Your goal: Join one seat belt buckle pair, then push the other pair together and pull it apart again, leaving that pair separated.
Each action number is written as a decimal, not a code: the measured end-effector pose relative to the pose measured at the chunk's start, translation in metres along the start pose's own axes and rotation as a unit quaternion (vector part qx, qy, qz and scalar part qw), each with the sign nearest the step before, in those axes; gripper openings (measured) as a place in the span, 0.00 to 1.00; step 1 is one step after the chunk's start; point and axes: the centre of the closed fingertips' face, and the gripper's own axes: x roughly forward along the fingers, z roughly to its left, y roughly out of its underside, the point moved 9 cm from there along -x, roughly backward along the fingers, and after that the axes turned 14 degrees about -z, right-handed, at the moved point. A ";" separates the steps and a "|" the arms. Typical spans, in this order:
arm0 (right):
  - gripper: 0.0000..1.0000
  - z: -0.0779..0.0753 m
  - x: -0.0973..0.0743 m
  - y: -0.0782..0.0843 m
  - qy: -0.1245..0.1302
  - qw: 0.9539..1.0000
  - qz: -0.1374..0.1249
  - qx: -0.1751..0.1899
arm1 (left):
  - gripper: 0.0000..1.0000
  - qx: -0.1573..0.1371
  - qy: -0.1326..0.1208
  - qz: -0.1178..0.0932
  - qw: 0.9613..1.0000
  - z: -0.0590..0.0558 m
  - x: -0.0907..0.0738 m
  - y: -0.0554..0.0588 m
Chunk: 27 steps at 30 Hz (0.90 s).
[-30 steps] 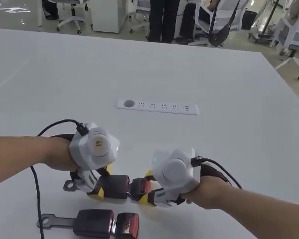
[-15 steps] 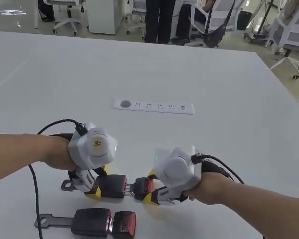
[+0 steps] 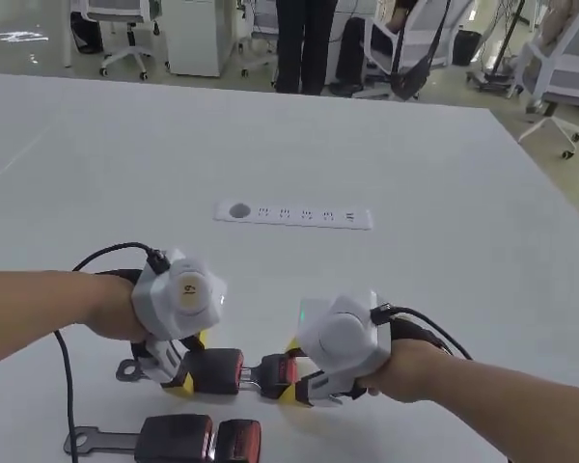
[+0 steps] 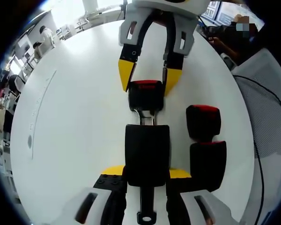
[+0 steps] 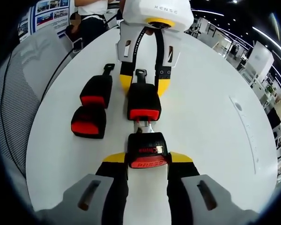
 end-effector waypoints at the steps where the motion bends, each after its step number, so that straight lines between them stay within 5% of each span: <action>1: 0.29 0.000 0.000 0.000 0.000 1.000 0.000 0.000 | 0.32 0.001 0.000 0.000 1.000 -0.001 0.000 -0.001; 27: 0.30 -0.004 -0.029 0.021 0.002 1.000 0.025 0.004 | 0.32 -0.002 -0.001 0.001 1.000 0.001 -0.001 0.001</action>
